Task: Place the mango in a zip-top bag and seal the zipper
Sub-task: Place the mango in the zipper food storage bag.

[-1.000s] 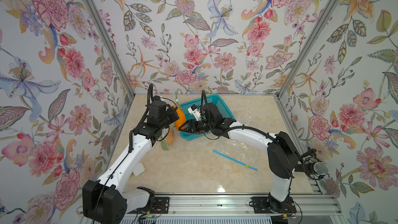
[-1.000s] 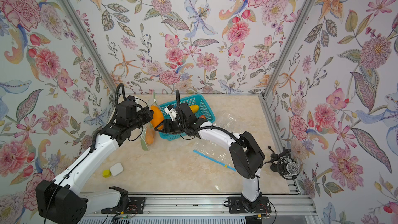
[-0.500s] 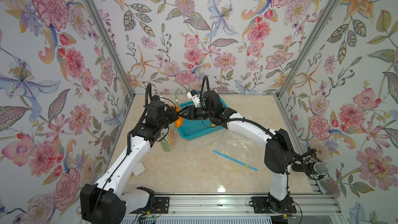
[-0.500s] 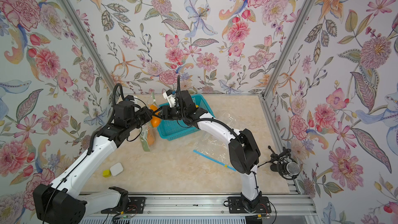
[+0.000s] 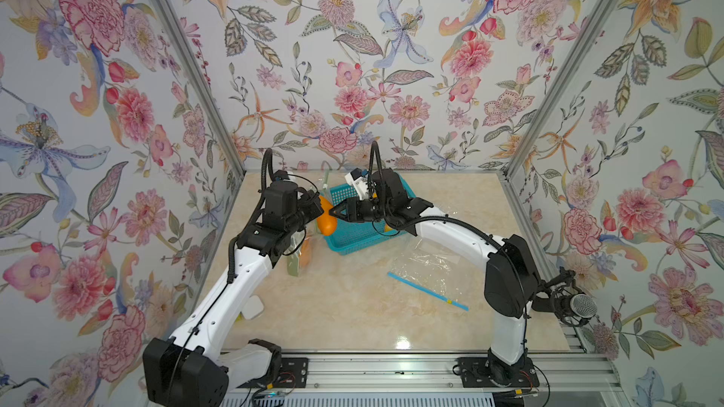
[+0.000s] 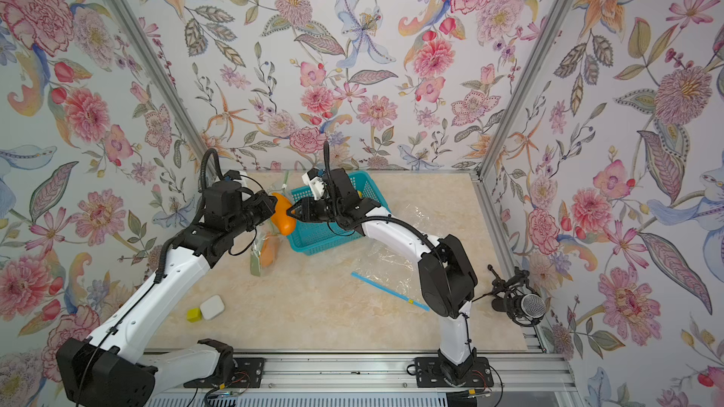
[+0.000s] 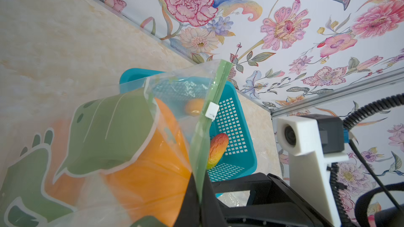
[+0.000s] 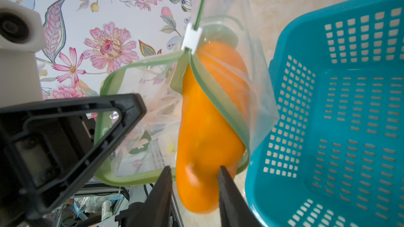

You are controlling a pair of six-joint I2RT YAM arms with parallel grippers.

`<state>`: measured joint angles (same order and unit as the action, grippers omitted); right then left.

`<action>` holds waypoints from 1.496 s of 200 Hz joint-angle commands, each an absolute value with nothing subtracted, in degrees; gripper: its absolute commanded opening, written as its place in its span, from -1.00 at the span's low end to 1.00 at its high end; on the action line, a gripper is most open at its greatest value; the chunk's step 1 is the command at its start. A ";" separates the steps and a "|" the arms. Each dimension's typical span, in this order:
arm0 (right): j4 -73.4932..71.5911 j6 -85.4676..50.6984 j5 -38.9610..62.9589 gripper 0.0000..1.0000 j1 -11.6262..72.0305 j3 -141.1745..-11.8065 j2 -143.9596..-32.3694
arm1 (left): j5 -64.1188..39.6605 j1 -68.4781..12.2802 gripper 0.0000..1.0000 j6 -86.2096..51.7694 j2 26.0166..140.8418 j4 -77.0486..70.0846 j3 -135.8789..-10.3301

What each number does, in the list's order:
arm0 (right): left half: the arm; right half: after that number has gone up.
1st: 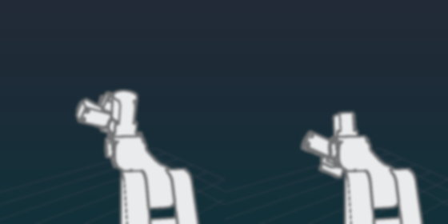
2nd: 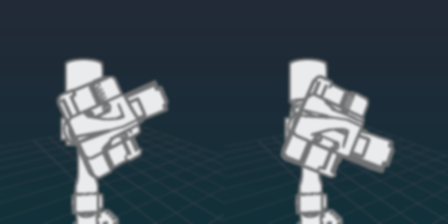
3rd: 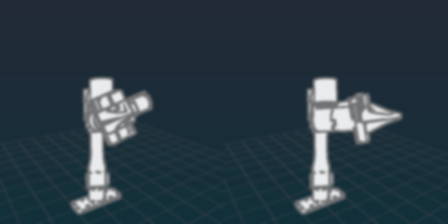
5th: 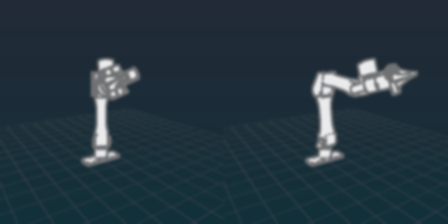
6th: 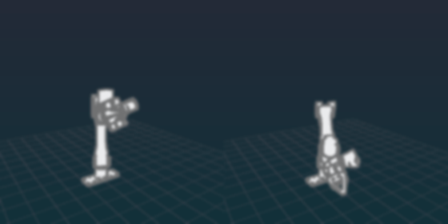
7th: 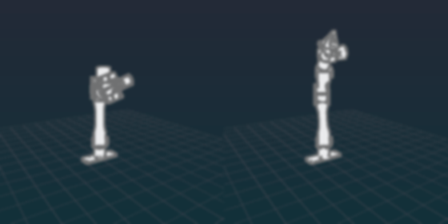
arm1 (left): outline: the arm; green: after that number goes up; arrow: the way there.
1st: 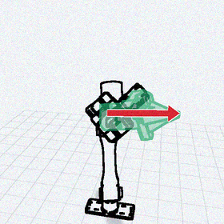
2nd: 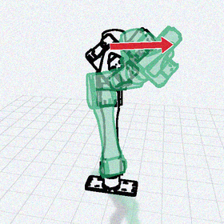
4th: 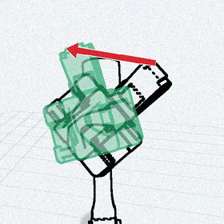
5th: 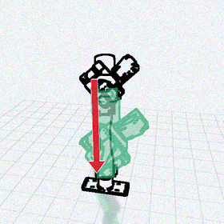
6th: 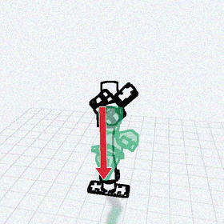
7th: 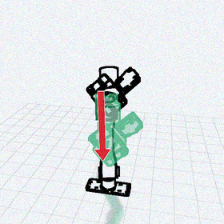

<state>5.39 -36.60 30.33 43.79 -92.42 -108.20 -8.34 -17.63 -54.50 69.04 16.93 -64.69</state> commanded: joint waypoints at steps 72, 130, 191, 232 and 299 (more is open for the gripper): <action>8.59 -32.36 20.69 -0.35 47.60 -86.12 -100.13 | -7.81 -17.07 -1.00 -54.56 69.35 15.83 -71.37; 13.06 -30.19 22.01 -0.36 48.60 -101.12 -110.35 | -9.70 -17.31 -1.00 -55.80 68.07 15.37 -68.00; 19.26 -30.71 17.43 -0.25 48.48 -106.06 -111.63 | -8.90 -17.31 -1.00 -58.97 62.20 13.61 -59.87; 17.78 -24.95 6.99 0.04 52.17 -90.70 -100.50 | -6.74 -17.32 -1.00 -66.39 59.38 4.35 -52.12; -4.47 -14.94 -3.68 0.52 62.33 -73.62 -95.45 | -4.14 -17.38 -1.00 -66.48 60.73 4.43 -55.51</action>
<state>6.24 -20.43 2.37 61.58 -75.20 -94.24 -6.33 -17.63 -65.63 60.25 5.06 -52.64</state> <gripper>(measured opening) 0.770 0.041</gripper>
